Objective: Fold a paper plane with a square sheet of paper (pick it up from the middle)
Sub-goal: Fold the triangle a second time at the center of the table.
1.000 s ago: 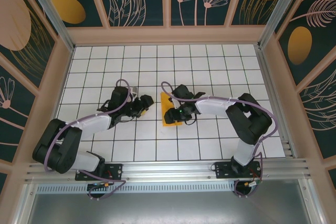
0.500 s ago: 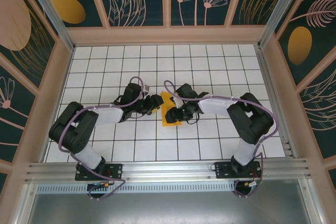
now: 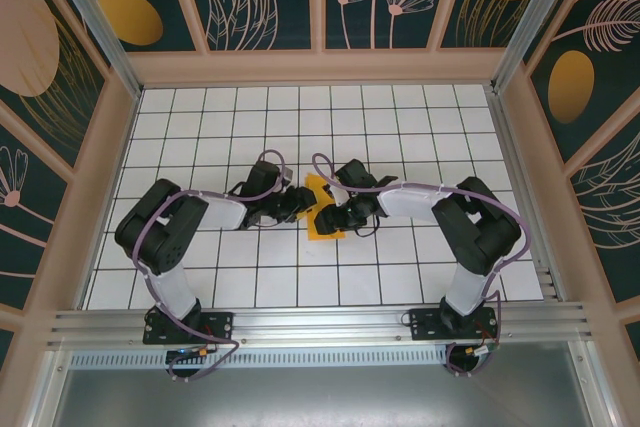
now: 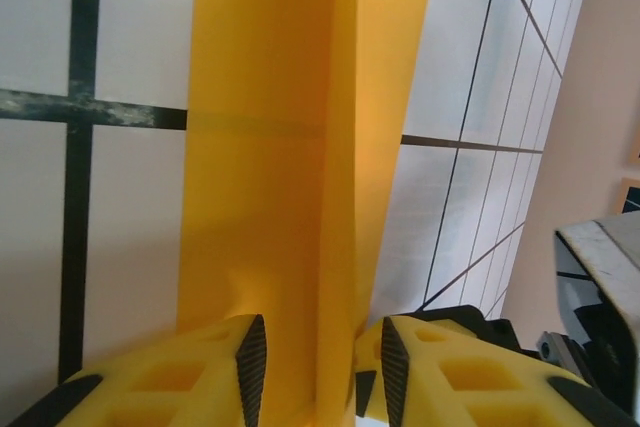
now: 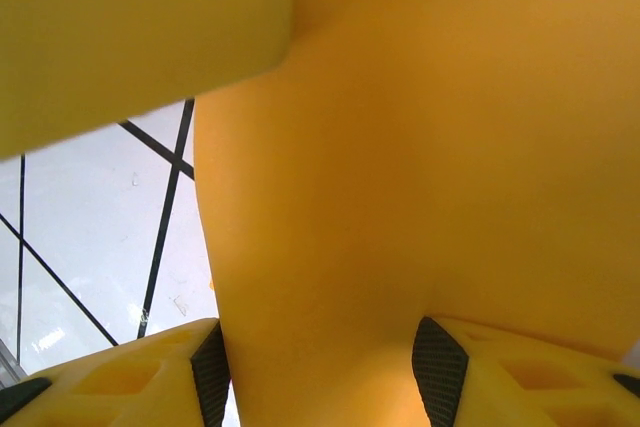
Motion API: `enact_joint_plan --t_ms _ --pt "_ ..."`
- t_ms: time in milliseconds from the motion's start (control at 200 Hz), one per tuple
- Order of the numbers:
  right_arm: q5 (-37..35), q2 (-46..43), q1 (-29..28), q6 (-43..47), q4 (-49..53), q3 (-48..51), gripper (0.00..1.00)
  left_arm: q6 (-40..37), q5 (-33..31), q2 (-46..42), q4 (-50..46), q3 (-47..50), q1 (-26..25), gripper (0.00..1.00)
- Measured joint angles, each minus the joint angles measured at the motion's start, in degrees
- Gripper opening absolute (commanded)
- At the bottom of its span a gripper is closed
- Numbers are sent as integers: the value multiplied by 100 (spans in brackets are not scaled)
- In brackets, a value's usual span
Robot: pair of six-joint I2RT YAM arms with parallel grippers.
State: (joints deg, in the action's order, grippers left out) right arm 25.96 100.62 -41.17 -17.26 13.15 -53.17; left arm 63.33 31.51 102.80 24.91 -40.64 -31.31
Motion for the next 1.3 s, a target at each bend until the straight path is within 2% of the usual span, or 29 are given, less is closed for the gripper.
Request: enact_joint_plan --t_ms 105,230,400,490,585,746,1081,1301 --pt "4 -52 -2 -2 -13 9 58 -9 -4 76 -2 -48 -7 31" --pt "-55 -205 -7 -66 -24 9 65 -31 -37 238 -4 -155 -15 30" --pt "-205 -758 0 -157 -136 11 67 -157 -70 302 -116 -278 -20 27" --pt "-310 -1043 31 -273 -256 9 62 -199 -70 313 -157 -289 -20 25" --pt "-422 -1088 149 -452 -387 -7 49 -243 -81 323 -175 -291 -20 24" --pt "-621 -540 544 -848 -385 -319 33 -273 -92 323 -238 -310 -20 23" --pt "-1027 866 734 -1123 -66 -1283 31 -310 -107 323 -306 -341 -20 24" --pt "-1117 1058 763 -1274 42 -1421 31 -304 -22 264 -238 -313 -20 34"
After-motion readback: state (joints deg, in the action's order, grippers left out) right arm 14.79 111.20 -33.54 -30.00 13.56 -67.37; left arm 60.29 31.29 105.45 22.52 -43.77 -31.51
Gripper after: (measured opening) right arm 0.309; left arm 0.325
